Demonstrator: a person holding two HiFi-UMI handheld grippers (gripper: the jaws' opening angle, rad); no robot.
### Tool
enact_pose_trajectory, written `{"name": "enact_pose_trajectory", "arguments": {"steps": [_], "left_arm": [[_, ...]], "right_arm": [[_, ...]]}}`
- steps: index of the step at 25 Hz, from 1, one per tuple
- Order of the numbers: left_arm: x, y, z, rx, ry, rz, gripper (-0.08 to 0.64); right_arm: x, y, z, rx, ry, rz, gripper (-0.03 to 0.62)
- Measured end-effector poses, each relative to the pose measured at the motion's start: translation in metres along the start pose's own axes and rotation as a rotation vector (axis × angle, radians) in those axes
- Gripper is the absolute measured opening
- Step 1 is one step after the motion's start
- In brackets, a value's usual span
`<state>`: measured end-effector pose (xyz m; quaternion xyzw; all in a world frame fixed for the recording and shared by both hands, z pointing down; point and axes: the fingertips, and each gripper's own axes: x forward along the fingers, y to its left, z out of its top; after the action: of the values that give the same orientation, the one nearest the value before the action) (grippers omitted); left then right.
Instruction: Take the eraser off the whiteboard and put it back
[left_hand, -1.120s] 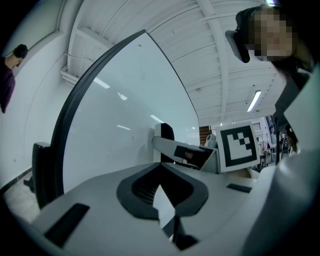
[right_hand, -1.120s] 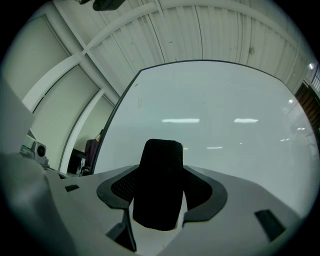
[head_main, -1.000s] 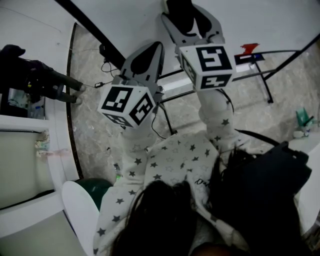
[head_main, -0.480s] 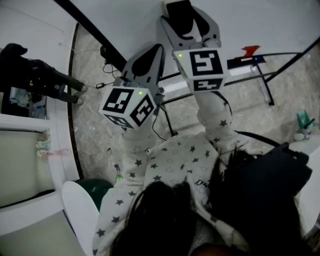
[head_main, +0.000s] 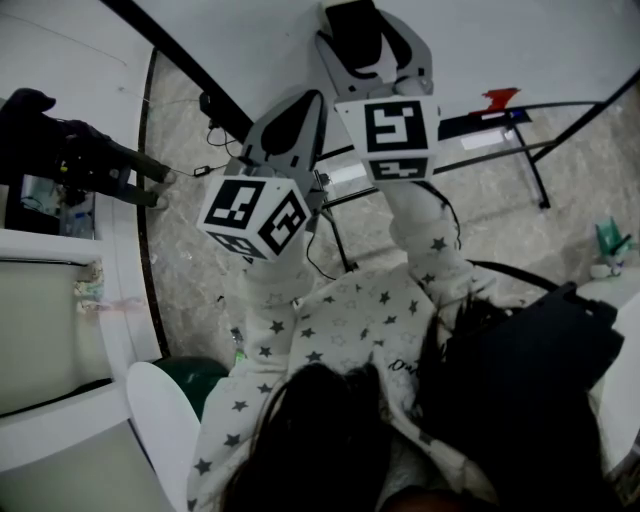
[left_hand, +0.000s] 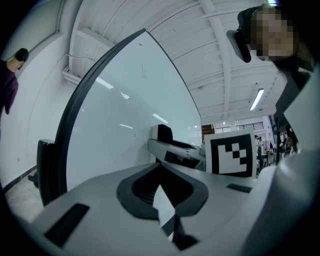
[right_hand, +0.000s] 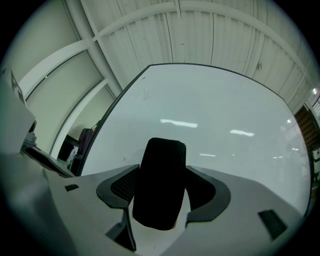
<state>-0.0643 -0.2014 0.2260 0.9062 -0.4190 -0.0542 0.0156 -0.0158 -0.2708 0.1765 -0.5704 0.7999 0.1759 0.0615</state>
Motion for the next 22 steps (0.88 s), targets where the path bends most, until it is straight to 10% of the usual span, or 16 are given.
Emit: {"name": "enact_pose_trajectory", "arguments": {"steps": [22], "left_arm": [[0.0026,0.0001,-0.0068,-0.022,0.013,-0.009,0.002]], "right_arm": [[0.0011,-0.01,0.0032,0.029,-0.021,0.02,0.331]]}}
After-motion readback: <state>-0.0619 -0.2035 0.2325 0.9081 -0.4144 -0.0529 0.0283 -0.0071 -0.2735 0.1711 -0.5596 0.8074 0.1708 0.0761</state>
